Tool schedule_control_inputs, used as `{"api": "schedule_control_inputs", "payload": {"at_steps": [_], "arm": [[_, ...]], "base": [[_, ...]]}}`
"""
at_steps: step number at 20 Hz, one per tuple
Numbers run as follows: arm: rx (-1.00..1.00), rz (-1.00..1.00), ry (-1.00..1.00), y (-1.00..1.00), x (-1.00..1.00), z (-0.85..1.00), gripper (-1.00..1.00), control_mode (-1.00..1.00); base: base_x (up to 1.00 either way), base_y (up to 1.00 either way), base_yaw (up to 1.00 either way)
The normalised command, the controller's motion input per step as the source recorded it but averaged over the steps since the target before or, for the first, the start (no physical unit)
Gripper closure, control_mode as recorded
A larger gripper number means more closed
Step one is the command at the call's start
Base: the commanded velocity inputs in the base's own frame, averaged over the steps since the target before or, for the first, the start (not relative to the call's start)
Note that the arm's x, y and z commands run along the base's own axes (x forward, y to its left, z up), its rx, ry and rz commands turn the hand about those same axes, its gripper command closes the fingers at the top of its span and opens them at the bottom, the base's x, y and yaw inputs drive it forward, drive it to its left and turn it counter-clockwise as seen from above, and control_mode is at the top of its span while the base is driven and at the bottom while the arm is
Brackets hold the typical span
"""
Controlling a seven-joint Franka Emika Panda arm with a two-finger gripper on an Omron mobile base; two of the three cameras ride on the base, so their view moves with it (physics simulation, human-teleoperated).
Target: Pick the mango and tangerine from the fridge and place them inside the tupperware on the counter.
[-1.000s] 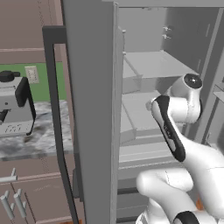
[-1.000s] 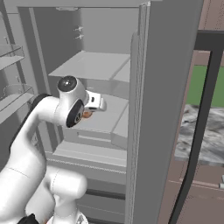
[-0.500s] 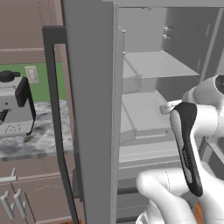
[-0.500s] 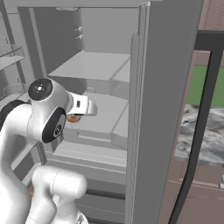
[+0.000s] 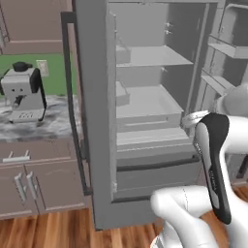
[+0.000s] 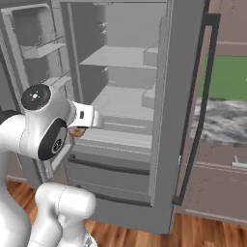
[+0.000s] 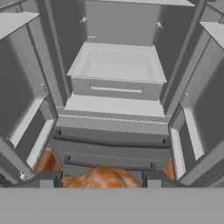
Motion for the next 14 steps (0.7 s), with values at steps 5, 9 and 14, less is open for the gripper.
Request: {"api": "schedule_control_inputs", "payload": {"at_steps": [5,9,14], "arm": [[0.00,0.00,0.00,0.00,0.00,0.00,1.00,1.00],[0.00,0.00,0.00,0.00,0.00,0.00,1.00,1.00],[0.00,0.00,0.00,0.00,0.00,0.00,1.00,1.00]], "base": [[-0.52,0.63,0.05],[-0.03,1.00,0.01],[0.00,1.00,0.03]]}}
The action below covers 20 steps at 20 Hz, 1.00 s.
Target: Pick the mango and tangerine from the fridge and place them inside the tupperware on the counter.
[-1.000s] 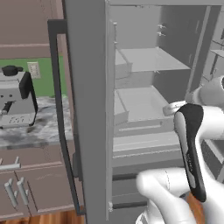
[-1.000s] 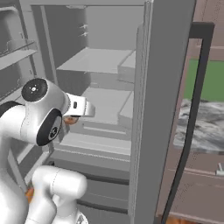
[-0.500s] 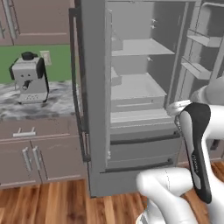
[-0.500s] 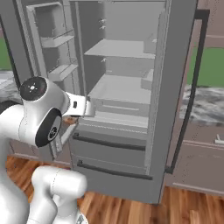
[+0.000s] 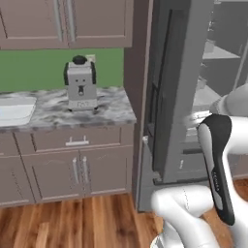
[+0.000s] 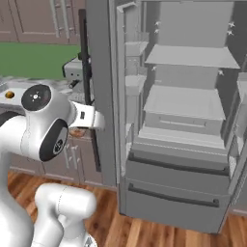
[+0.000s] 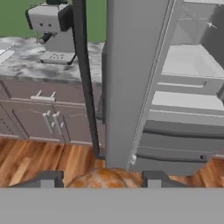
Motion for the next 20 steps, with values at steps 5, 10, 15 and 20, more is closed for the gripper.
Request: {"api": "schedule_control_inputs", "payload": {"at_steps": [5,10,15,20], "arm": [[0.00,0.00,0.00,0.00,0.00,0.00,1.00,1.00],[0.00,0.00,0.00,0.00,0.00,0.00,1.00,1.00],[0.00,0.00,0.00,0.00,0.00,0.00,1.00,1.00],[0.00,0.00,0.00,0.00,0.00,0.00,1.00,1.00]], "base": [[0.00,1.00,0.02],[0.19,1.00,0.03],[0.62,1.00,0.04],[0.97,1.00,0.01]]}}
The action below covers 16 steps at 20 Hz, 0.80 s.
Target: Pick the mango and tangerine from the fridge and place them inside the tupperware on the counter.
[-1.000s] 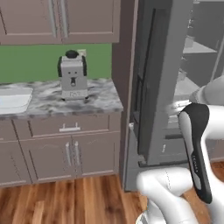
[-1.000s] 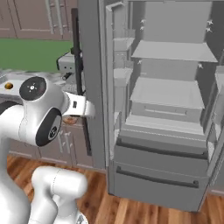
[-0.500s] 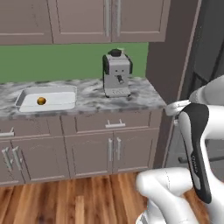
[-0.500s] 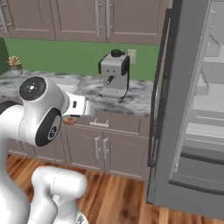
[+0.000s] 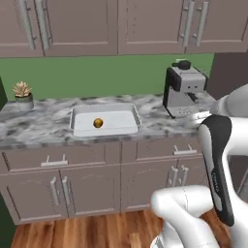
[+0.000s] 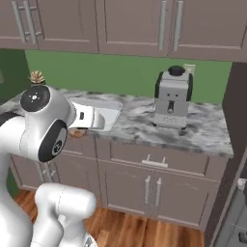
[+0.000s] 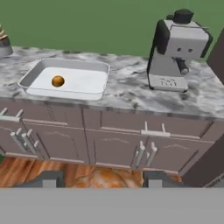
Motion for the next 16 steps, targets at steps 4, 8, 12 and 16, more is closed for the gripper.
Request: {"api": "schedule_control_inputs", "payload": {"at_steps": [4,8,12,16], "arm": [[0.00,0.00,0.00,0.00,0.00,0.00,1.00,1.00],[0.00,0.00,0.00,0.00,0.00,0.00,1.00,1.00],[0.00,0.00,0.00,0.00,0.00,0.00,1.00,1.00],[-0.01,0.00,0.00,-0.09,0.00,-0.14,1.00,-1.00]], "base": [[1.00,1.00,0.00],[0.81,0.91,0.00],[0.52,0.49,0.00],[0.06,-0.05,0.00]]}}
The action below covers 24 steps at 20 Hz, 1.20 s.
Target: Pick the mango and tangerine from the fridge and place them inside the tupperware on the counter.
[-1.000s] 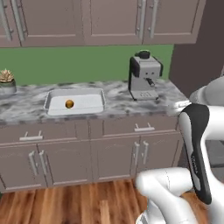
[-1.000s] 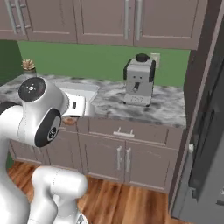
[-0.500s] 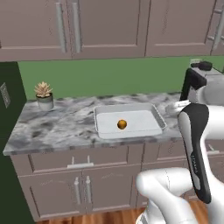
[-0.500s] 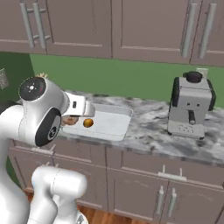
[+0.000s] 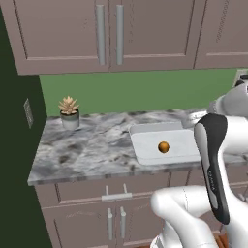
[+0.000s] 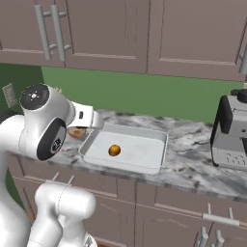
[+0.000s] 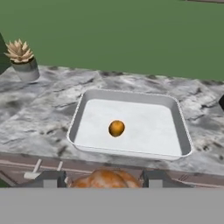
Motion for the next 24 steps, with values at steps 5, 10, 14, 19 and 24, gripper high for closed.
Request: {"api": "schedule_control_inputs", "payload": {"at_steps": [5,10,14,19,24], "arm": [[-0.04,-0.03,0.00,-0.47,0.16,-0.54,1.00,-1.00],[-0.03,-0.05,0.00,-0.30,0.65,-0.55,1.00,-1.00],[0.00,-0.01,0.02,-0.33,0.88,-0.44,1.00,-1.00],[0.00,0.00,0.14,-0.49,0.90,-0.37,1.00,-1.00],[0.00,0.00,0.20,-0.36,0.72,-0.43,1.00,-1.00]], "base": [[0.00,0.00,0.00],[0.00,0.00,0.00],[0.00,0.00,0.00],[0.00,0.00,0.00],[0.00,0.00,0.00]]}}
